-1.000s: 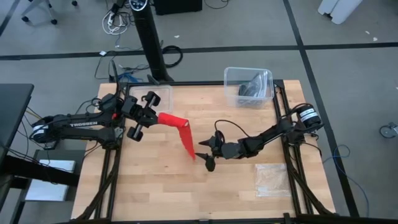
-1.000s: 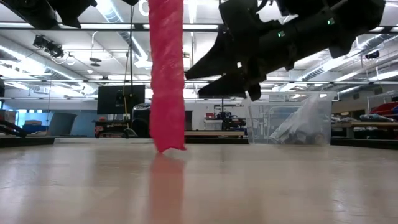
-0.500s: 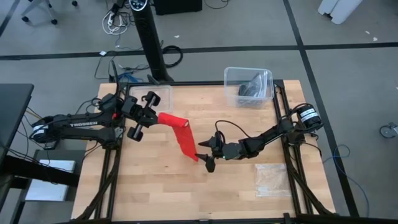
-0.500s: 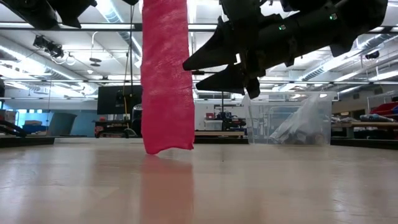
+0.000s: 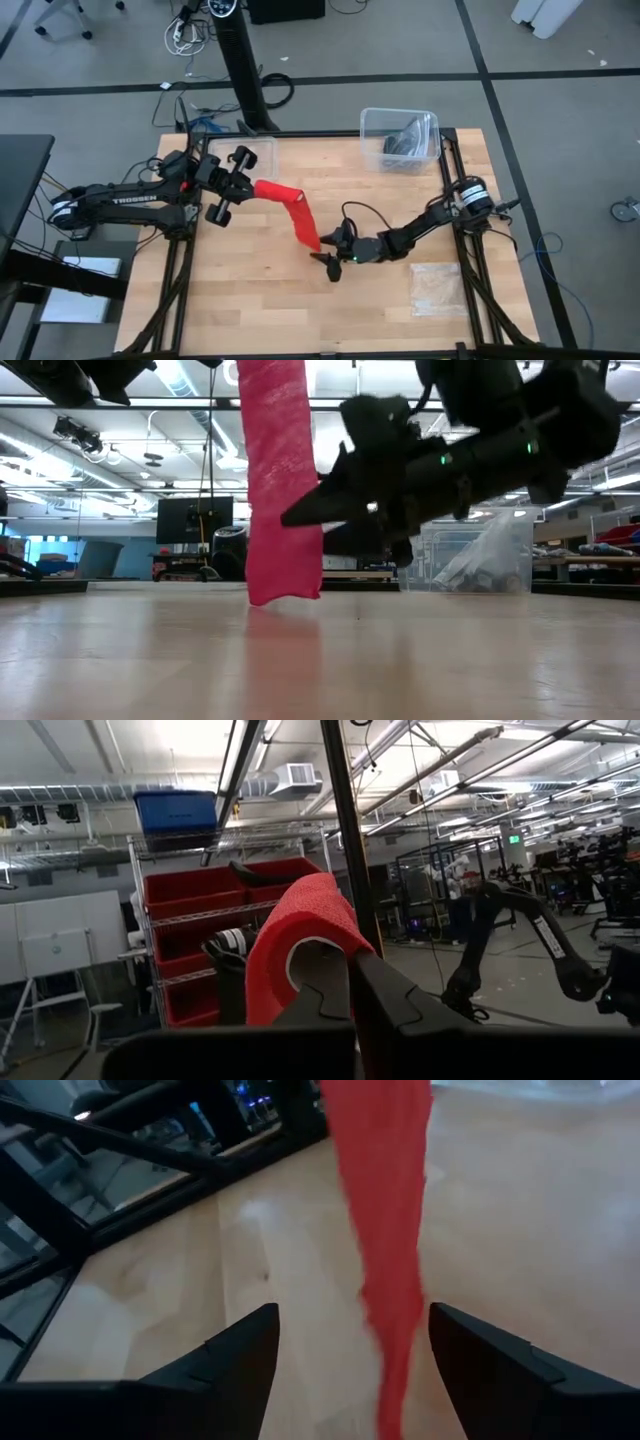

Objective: Roll bandage
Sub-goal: Roll the red bandage

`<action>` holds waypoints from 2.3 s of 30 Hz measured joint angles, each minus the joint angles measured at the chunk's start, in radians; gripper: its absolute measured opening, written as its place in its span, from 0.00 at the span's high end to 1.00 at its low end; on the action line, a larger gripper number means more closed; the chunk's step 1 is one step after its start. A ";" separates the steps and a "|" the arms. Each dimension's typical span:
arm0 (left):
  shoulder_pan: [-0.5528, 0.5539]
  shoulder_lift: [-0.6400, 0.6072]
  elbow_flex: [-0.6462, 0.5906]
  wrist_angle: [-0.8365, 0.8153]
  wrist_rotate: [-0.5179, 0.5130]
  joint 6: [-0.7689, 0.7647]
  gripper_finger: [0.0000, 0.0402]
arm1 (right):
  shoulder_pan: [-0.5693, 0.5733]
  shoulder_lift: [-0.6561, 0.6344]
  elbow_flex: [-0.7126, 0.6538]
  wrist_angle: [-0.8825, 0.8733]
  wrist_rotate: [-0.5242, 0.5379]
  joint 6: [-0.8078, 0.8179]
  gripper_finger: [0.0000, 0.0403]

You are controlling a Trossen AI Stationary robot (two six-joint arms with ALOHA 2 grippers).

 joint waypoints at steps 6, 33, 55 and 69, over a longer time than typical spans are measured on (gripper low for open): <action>0.000 0.000 0.000 -0.004 0.000 0.000 1.00 | 0.000 0.108 0.043 0.066 0.013 0.033 0.43; 0.200 0.029 -0.003 -0.269 -0.228 0.321 1.00 | 0.072 -0.007 0.091 -0.053 -0.036 -0.141 1.00; 0.310 0.173 -0.003 -0.288 -0.173 0.310 1.00 | 0.192 -0.127 0.417 -0.287 0.008 -0.504 1.00; 0.252 0.163 -0.138 -0.139 -0.130 0.260 1.00 | 0.221 -0.394 0.438 -0.314 0.217 -0.848 1.00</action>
